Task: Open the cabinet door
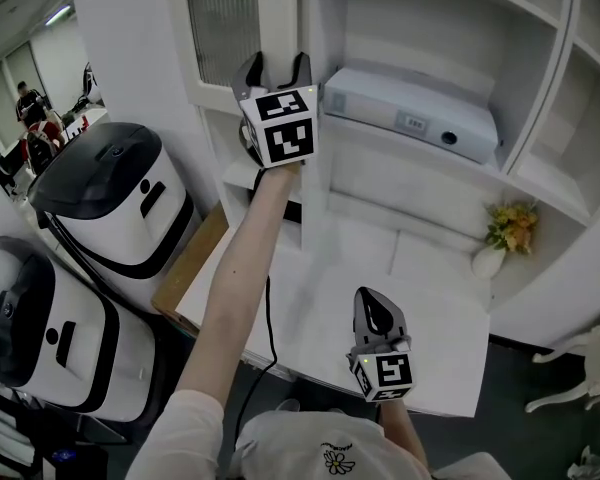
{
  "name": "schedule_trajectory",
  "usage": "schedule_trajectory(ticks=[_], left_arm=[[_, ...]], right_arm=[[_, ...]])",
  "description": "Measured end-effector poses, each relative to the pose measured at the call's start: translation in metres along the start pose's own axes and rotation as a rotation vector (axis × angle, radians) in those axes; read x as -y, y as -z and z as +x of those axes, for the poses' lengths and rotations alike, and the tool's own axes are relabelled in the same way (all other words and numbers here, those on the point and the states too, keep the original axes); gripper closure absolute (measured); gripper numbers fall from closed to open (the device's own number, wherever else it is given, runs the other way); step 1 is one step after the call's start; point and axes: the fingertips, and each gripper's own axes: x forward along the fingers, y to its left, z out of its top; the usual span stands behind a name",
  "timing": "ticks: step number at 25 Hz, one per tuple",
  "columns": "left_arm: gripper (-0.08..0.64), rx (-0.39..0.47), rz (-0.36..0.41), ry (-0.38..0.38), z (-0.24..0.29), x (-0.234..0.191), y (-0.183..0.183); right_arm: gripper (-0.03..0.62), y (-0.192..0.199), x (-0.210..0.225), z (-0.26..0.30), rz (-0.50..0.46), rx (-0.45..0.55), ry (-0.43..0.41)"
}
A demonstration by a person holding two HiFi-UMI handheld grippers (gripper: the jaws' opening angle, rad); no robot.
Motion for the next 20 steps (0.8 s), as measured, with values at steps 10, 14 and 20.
schedule_trajectory(ticks=[10, 14, 20], left_arm=[[0.331, 0.035, 0.096, -0.048, -0.021, -0.002, -0.010], [0.334, 0.029, -0.037, -0.034, -0.034, -0.013, -0.012], [0.341, 0.024, -0.069, -0.028, -0.047, -0.022, -0.018]], right_arm=[[0.592, 0.001, 0.002, 0.001, 0.017, 0.005, -0.037], [0.592, -0.005, -0.013, 0.007, 0.014, 0.026, -0.088], [0.592, -0.014, -0.025, 0.011, 0.003, 0.052, -0.149]])
